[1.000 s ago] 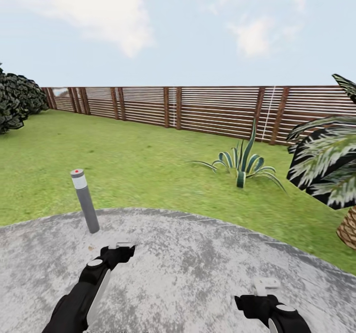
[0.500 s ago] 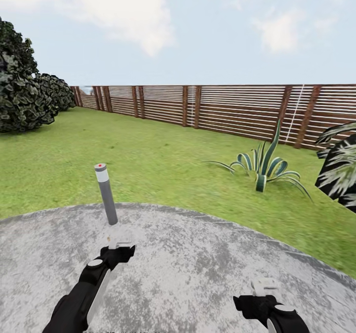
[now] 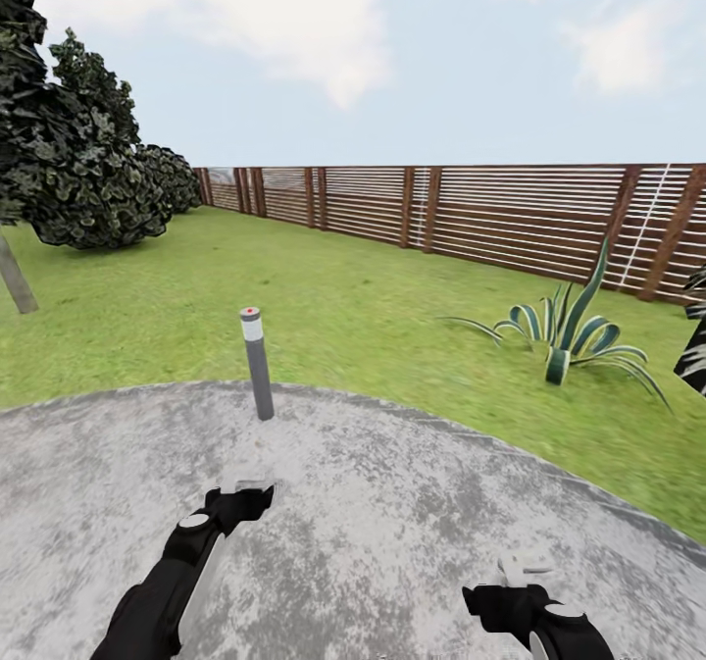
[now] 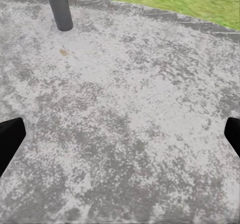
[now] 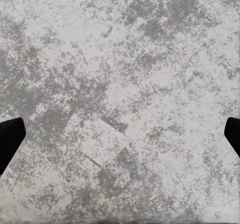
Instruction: Pick up the pesticide atomizer in the garden and spray insectifuge to fully cover both potted plants in the garden.
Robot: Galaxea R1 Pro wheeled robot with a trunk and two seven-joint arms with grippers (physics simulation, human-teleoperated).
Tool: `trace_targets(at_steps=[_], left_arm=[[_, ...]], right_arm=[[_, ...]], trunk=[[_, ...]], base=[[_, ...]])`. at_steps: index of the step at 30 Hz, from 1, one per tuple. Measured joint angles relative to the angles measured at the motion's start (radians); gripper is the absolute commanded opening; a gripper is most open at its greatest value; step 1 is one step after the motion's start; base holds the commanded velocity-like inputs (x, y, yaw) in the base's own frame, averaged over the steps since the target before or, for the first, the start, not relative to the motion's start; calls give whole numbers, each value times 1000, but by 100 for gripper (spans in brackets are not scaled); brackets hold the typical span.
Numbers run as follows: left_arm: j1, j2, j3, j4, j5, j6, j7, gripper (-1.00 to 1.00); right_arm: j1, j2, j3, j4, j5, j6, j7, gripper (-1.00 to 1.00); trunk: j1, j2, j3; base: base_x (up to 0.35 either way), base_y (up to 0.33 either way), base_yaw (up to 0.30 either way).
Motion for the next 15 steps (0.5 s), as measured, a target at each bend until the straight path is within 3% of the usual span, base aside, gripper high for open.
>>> trace_targets(at_steps=[7,15], left_arm=[[0,1,1,0,0,0,1,100],[0,1,0,0,0,0,1,100]], right_arm=[[0,4,0,0,0,0,0,100],[0,4,0,0,0,0,0,100]], trunk=[[0,0,-5],[-1,0,-10]], base=[[-316,0,252],[-53,0,252]])
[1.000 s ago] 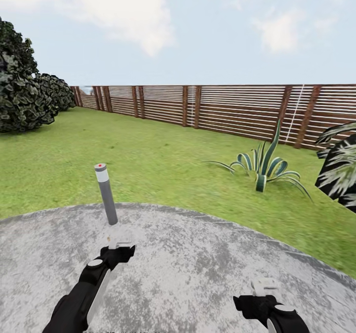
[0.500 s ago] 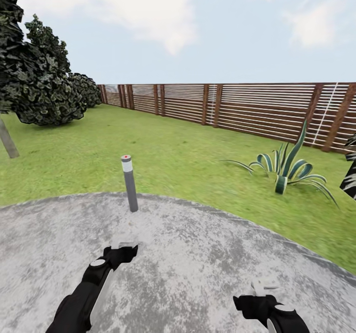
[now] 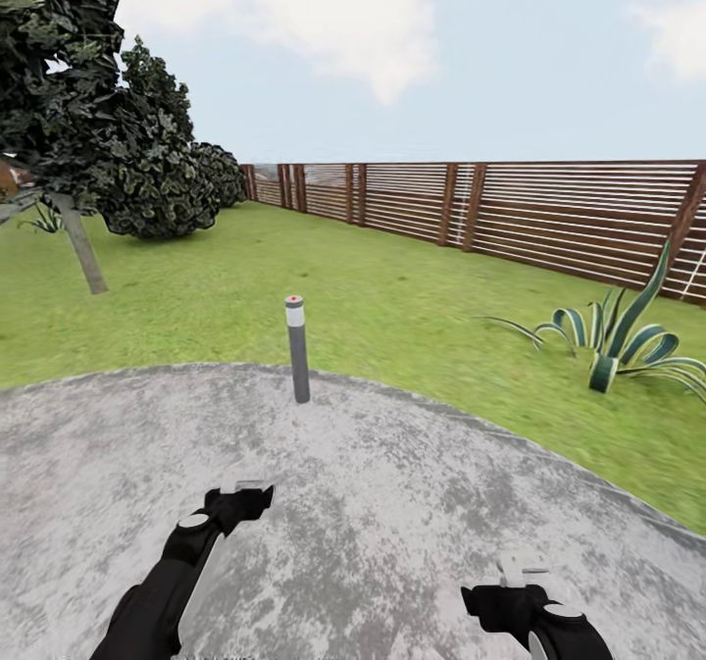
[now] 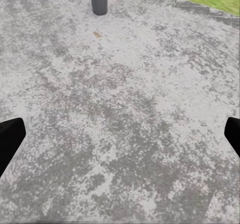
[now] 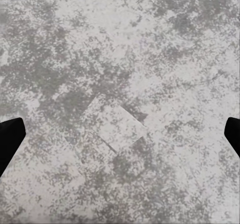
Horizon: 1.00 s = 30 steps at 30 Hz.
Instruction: Pick up the pesticide atomizer in the garden and spray insectifuge to fully cover both potted plants in the garden.
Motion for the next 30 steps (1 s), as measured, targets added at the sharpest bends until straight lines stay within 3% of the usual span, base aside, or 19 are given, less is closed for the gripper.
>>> trace_targets(at_steps=[30], left_arm=[[0,-2,0,-82,1,0,-1,100]], right_arm=[[0,2,2,0,0,0,0,100]], trunk=[[0,0,-20]], base=[[0,0,252]])
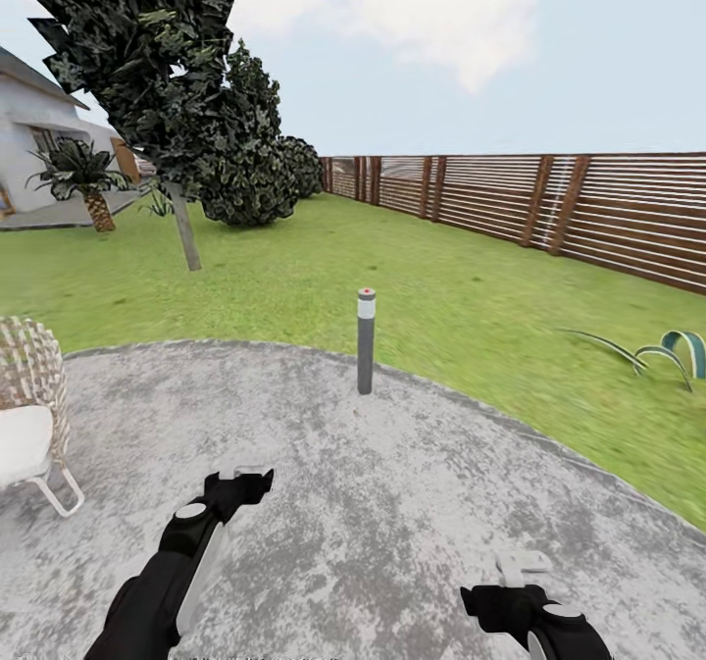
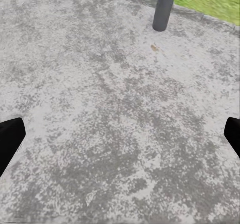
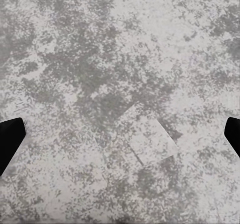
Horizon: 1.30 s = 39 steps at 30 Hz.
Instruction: Pick up the pesticide atomizer in the garden and spray insectifuge to fully cover both potted plants in the garden.
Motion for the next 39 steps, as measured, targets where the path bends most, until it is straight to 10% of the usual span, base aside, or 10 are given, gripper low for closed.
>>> trace_targets(at_steps=[5,13,39], left_arm=[[0,1,0,1,0,0,0,100],[0,1,0,1,0,0,-1,100],[0,1,-2,1,-1,0,-1,100]], right_arm=[[0,1,16,2,-1,-1,4,100],[0,0,170,1,4,0,1,100],[1,0,176,3,-8,1,6,100]], trunk=[[0,0,-3],[0,0,-8],[0,0,-15]], base=[[0,0,252],[0,0,254],[0,0,234]])
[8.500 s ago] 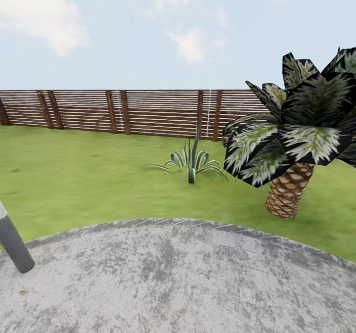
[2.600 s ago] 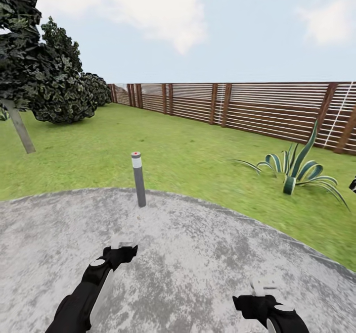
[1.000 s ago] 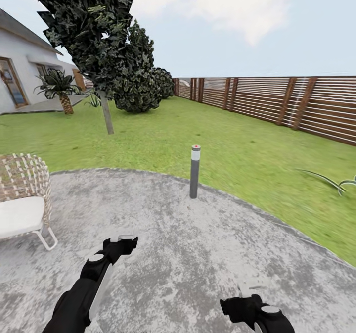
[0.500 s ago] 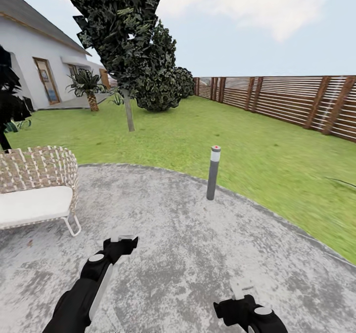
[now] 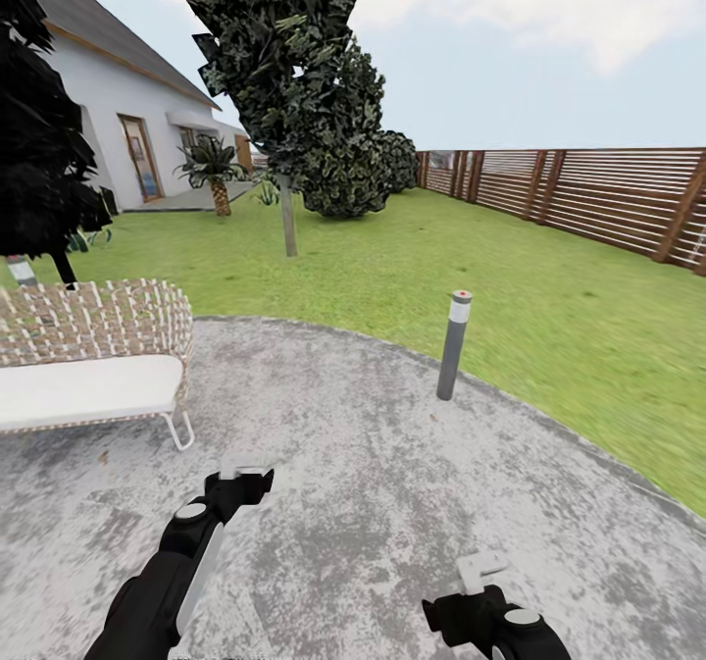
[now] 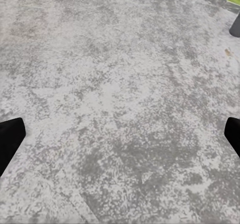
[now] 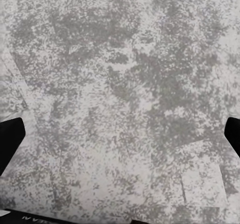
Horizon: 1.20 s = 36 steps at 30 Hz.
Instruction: Pick up the pesticide atomizer in the garden and spray insectifuge to fully cover both potted plants in the garden.
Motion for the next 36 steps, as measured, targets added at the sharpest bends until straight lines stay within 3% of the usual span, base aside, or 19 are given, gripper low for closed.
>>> trace_targets(at_steps=[3,5,6,7,8,9,11,15,17,24,36], left_arm=[[0,0,0,0,0,0,0,100],[0,0,0,0,0,0,0,100],[0,0,0,0,0,0,0,100],[0,0,0,0,0,0,0,100],[0,0,0,0,0,0,0,100],[0,0,0,0,0,0,0,100],[0,0,0,0,0,0,0,100],[0,-1,0,0,0,0,0,100],[0,-1,0,0,0,0,0,100],[0,-1,0,0,0,0,0,100],[0,-5,-1,0,-1,0,-1,100]], right_arm=[[1,0,0,9,-1,-2,-1,100],[1,-1,-2,72,-1,-4,-3,100],[1,0,-2,230,1,-8,-4,100],[1,0,-5,466,1,-19,-4,100],[1,1,-6,592,1,-32,-4,100],[1,1,-7,627,1,-42,-4,100],[1,1,-9,835,1,-130,-4,100],[1,2,-8,1052,4,-374,-5,100],[1,0,-5,1176,6,-585,-5,100],[0,-2,-8,1364,8,-661,-5,100],[0,-1,-8,1393,9,-663,-4,100]], trunk=[[0,0,0],[0,0,0],[0,0,0],[0,0,0],[0,0,0],[0,0,0],[0,0,0],[0,0,0],[0,0,0],[0,0,0],[0,0,0]], base=[[0,0,47],[0,0,12],[0,0,2],[0,0,2],[0,0,1],[0,0,0],[0,0,0],[0,0,0],[0,0,0],[0,0,0],[0,0,0]])
